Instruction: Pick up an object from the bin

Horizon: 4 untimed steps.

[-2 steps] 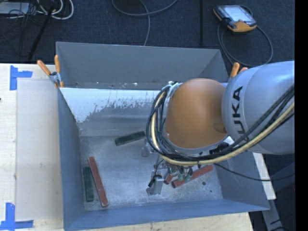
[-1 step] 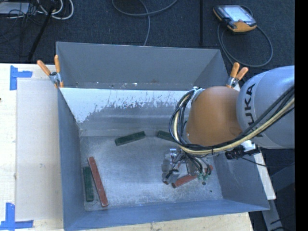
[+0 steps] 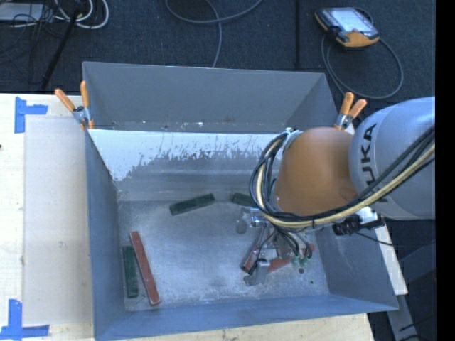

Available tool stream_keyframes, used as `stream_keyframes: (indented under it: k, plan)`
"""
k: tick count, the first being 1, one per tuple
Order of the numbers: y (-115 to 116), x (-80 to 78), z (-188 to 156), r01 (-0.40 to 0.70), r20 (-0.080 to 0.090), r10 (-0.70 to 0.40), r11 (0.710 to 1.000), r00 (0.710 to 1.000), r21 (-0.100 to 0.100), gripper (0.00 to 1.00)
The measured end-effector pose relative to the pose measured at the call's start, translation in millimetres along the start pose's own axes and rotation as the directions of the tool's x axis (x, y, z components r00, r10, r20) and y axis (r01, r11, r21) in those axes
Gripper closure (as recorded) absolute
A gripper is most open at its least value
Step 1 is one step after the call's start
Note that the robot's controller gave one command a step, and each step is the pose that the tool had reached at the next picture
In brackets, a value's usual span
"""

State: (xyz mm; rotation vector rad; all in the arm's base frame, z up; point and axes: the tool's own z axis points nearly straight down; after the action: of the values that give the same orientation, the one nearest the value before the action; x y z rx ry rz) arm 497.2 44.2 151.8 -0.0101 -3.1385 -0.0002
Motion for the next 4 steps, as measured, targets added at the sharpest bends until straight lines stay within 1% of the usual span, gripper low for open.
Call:
stream_keyframes:
  k: [1,2,3,4]
  plan:
    - [0.0,0.0,0.0,-0.001,0.000,0.001,1.000,1.000,0.000,0.00]
    - [-36.6,-8.6,29.4,0.105,0.004,-0.105,0.994,0.994,0.000,0.00]
    - [-49.5,-8.5,56.1,-0.003,0.000,0.003,1.000,1.000,0.000,0.00]
    - [-89.2,-42.2,78.3,-0.033,0.004,0.033,0.999,0.999,-0.007,1.00]
